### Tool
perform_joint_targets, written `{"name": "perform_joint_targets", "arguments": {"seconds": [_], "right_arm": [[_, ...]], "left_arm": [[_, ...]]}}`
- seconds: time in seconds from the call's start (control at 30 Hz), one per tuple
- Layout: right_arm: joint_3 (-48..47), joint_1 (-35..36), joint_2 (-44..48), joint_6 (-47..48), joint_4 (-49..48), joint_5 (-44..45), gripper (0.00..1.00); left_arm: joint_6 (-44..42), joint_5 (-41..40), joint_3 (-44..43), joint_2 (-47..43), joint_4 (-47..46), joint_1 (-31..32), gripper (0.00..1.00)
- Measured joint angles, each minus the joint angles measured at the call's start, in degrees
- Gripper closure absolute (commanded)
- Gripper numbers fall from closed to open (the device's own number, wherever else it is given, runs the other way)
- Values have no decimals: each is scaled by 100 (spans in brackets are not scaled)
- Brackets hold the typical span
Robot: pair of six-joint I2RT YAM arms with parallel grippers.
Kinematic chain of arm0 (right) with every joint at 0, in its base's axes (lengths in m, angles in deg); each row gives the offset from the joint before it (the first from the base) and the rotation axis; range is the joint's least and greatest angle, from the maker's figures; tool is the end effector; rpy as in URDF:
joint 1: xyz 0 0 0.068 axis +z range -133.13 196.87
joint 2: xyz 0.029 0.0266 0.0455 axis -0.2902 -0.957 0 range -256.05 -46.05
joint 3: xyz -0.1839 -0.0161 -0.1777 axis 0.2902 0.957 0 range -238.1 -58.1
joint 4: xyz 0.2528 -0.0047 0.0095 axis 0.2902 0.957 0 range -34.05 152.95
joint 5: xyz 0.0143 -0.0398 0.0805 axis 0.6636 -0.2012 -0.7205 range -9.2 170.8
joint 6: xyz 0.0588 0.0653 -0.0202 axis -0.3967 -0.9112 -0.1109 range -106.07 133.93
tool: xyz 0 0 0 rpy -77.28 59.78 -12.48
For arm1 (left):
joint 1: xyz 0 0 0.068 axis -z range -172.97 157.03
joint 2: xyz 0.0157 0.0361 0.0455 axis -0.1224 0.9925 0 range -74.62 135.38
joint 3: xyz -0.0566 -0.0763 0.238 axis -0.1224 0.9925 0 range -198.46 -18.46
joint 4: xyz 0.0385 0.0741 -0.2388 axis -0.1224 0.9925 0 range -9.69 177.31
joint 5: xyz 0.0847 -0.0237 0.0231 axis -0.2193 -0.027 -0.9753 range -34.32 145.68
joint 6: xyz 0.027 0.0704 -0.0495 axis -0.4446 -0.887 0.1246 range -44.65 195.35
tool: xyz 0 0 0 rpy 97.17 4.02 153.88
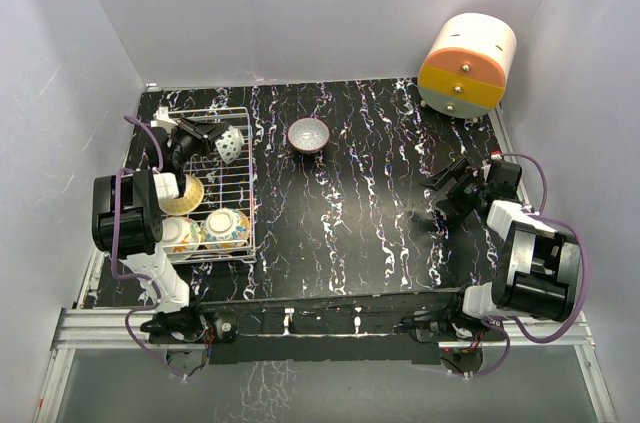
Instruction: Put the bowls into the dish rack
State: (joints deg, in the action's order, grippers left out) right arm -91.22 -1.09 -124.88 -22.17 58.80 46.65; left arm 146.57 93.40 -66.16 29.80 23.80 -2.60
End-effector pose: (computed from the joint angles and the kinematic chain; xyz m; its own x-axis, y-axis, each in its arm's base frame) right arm 0.2738 -0.0412 0.1233 -0.6340 0.7181 -0.2869 0.3406 0.5924 0.7301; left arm 0.4015 0.0181 0.1878 -0.4468 -0.8355 -0.3199 0.1481 0.2836 -0.9475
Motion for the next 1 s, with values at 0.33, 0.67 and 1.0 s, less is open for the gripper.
{"name": "perform_joint_targets", "arguments": {"seconds": [0.33, 0.67, 1.0], "right_arm": [[-2, 0, -105, -2, -9, 13, 13], [0, 0, -105, -2, -11, 13, 13], [0, 0, -105, -2, -9, 31, 13]], "left_arm": [[-271, -2, 2, -177, 514, -216, 77], [-133, 2, 240, -107, -63, -339, 100], [809, 162, 234, 243, -892, -302, 100]]}}
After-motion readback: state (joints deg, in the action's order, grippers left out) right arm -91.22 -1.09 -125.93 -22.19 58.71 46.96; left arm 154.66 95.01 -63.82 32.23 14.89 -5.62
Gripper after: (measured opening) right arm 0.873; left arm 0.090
